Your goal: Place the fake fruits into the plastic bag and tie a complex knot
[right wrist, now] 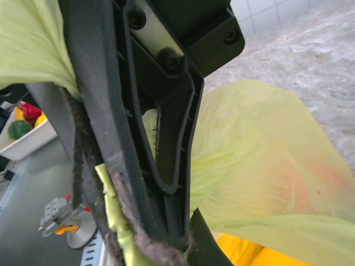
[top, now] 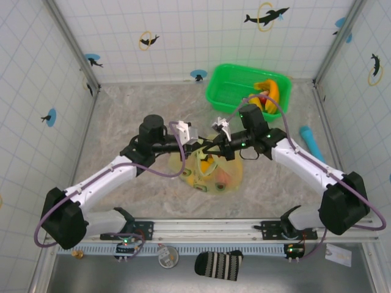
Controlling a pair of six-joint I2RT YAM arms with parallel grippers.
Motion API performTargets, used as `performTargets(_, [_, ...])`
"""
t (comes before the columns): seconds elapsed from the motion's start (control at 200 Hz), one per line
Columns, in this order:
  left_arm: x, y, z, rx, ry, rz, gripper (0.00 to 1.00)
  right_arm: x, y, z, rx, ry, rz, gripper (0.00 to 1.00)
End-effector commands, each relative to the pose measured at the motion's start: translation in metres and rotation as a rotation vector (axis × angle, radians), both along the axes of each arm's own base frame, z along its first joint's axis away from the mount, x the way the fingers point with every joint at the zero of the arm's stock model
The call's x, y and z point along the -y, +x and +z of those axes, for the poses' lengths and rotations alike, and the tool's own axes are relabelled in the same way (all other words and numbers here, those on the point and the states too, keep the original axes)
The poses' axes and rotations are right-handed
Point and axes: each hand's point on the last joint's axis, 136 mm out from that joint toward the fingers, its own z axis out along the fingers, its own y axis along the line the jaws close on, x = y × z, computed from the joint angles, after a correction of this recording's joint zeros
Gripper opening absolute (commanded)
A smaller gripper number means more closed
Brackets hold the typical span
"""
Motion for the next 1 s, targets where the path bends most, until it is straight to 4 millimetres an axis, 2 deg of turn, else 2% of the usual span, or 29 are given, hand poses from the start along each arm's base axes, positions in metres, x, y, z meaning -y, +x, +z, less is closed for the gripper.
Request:
performTargets(0.0, [0.0,-0.012,0.016,0.043,-0.041,-0.035,0.0,0.001,0.014,0.013,0.113,-0.048,-0.075,0.0])
performTargets(0.25, [-0.005,-0.003,0.016,0.021,-0.036,0.049,0.0,0.032,0.055,0.015,0.496,-0.264,-0.448,0.0])
performTargets(0.46, [-0.008,0.001,0.013,-0.011,-0.034,0.094,0.0,0.046,0.07,0.032,0.748,-0.297,-0.668,0.0])
performTargets(0.535, [-0.009,0.002,0.012,-0.021,-0.033,0.112,0.0,0.047,0.072,0.033,0.798,-0.325,-0.681,0.03])
performTargets(0.626, [-0.014,0.008,0.016,-0.002,-0.038,0.164,0.0,0.04,0.064,0.025,0.825,-0.362,-0.578,0.05])
performTargets(0.756, [-0.019,0.016,0.036,0.008,-0.076,0.234,0.0,0.03,0.058,0.024,0.86,-0.342,-0.471,0.02])
performTargets(0.871, [-0.019,0.013,0.055,0.009,-0.117,0.266,0.0,0.023,0.068,0.036,0.853,-0.282,-0.449,0.01])
performTargets(0.996, [-0.018,0.012,0.069,-0.009,-0.147,0.301,0.0,0.01,0.079,0.052,0.9,-0.225,-0.416,0.05])
